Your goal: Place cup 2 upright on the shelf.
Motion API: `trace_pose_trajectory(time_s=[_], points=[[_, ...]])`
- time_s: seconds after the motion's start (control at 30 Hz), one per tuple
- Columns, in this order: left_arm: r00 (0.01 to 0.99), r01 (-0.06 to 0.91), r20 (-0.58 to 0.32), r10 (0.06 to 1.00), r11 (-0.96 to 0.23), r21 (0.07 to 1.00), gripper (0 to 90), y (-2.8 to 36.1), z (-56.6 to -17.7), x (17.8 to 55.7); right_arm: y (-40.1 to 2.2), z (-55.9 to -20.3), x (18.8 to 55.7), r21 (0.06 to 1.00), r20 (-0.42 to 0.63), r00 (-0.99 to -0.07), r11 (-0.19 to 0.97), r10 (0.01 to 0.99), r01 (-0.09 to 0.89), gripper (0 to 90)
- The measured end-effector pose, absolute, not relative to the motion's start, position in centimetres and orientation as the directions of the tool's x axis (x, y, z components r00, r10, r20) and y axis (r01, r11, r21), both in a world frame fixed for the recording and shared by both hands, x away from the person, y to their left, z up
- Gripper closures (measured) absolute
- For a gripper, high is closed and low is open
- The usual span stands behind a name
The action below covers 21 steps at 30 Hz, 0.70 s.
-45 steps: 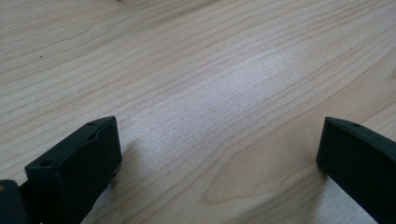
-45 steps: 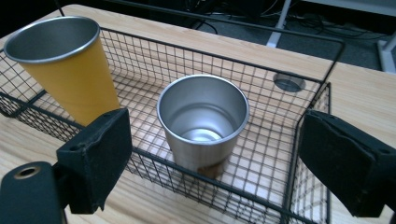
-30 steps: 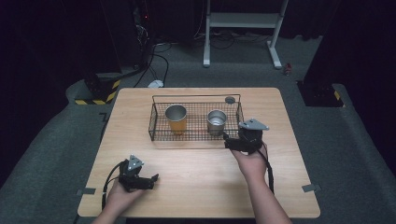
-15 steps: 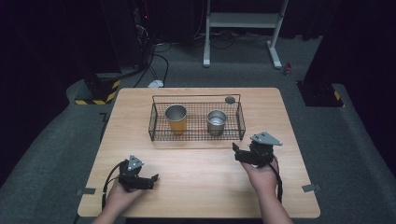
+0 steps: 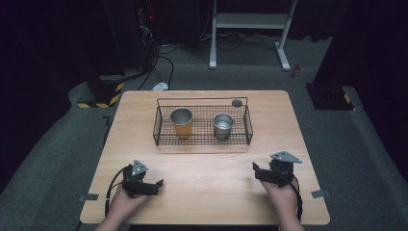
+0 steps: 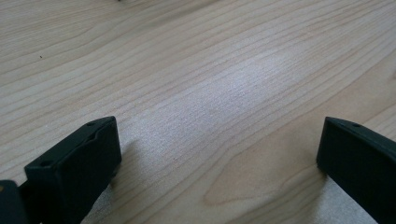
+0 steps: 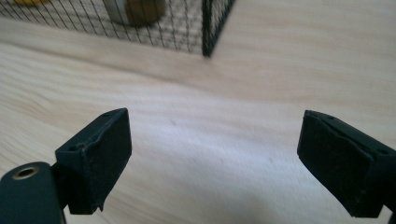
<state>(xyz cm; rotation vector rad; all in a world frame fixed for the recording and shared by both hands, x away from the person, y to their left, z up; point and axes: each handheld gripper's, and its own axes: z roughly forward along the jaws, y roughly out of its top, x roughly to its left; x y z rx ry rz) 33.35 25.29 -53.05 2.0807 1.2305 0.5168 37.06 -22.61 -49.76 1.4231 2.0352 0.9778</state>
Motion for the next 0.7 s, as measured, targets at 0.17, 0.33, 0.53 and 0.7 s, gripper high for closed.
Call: trace_pose_trajectory(time_s=[0.17, 0.33, 0.53, 0.7], points=[[0.480, 0.618, 0.005, 0.877, -0.342, 0.708, 0.1, 25.3, -53.0, 33.3, -23.5, -51.2, 36.6, 0.733, 0.008, -0.341, 0.226, 0.940, 0.641, 10.2], [0.480, 0.619, 0.003, 0.877, -0.341, 0.708, 0.1, 25.3, -53.1, 33.3, -23.8, -52.2, 36.2, 0.705, 0.005, -0.324, 0.227, 0.946, 0.672, 10.2], [0.480, 0.618, 0.003, 0.877, -0.341, 0.708, 0.1, 25.3, -53.1, 33.3, -23.7, -52.5, 36.0, 0.703, -0.008, -0.298, 0.217, 0.955, 0.678, 10.7], [0.478, 0.616, 0.008, 0.878, -0.342, 0.709, 0.2, 25.3, -53.1, 33.3, -23.6, -52.5, 36.1, 0.703, -0.014, -0.275, 0.205, 0.961, 0.681, 10.5]])
